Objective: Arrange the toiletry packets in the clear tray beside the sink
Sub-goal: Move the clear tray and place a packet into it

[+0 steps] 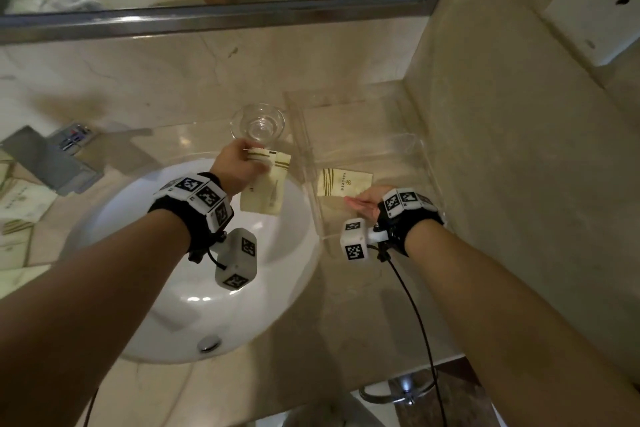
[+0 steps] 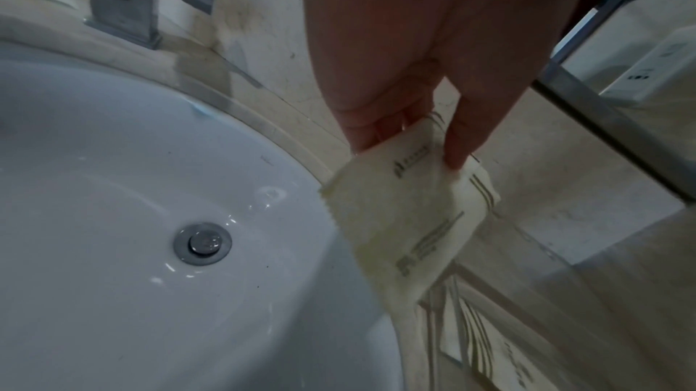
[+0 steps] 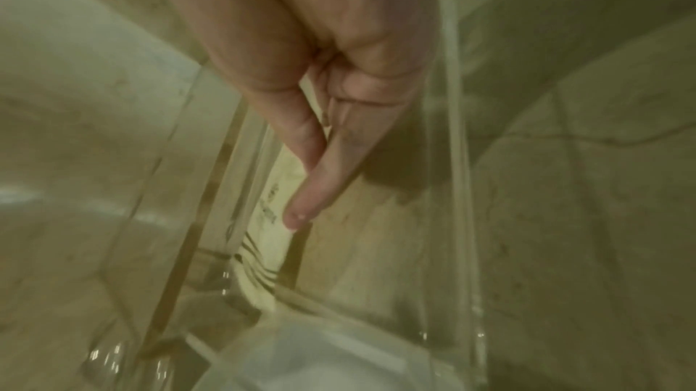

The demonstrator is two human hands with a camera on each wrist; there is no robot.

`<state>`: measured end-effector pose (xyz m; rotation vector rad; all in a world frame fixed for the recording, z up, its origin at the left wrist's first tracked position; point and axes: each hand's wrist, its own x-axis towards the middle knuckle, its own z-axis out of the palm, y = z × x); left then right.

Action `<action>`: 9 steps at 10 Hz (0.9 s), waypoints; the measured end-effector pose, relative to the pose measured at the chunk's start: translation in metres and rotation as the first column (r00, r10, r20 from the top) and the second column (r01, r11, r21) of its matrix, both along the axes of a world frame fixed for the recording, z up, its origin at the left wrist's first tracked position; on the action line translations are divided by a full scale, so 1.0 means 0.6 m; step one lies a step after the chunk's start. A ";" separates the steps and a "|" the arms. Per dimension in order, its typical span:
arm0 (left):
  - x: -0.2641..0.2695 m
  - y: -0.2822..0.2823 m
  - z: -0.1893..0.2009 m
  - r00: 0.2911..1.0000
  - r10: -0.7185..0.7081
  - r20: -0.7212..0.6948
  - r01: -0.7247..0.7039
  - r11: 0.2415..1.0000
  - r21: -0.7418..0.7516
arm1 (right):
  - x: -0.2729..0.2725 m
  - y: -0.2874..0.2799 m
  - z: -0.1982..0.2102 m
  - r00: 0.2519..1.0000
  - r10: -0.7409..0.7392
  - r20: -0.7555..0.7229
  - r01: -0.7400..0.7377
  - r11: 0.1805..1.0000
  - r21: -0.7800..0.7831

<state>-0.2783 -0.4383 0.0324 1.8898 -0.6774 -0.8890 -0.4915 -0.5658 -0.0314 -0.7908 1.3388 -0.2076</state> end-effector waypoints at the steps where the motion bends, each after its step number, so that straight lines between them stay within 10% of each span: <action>1: 0.007 0.003 0.000 0.996 0.068 -0.051 -0.070 0.997 -0.034 | 0.028 0.000 -0.001 0.994 -0.089 0.067 0.087 0.995 0.041; 5: 0.000 -0.003 0.017 0.995 -0.053 -0.083 0.044 0.993 -0.106 | 0.044 -0.013 0.006 0.903 0.004 -0.430 -0.165 0.927 -0.336; 9: -0.059 -0.046 0.041 0.960 -0.276 -0.045 0.268 0.953 -0.145 | 0.024 0.025 0.110 0.977 0.204 -0.066 -0.214 0.952 -0.219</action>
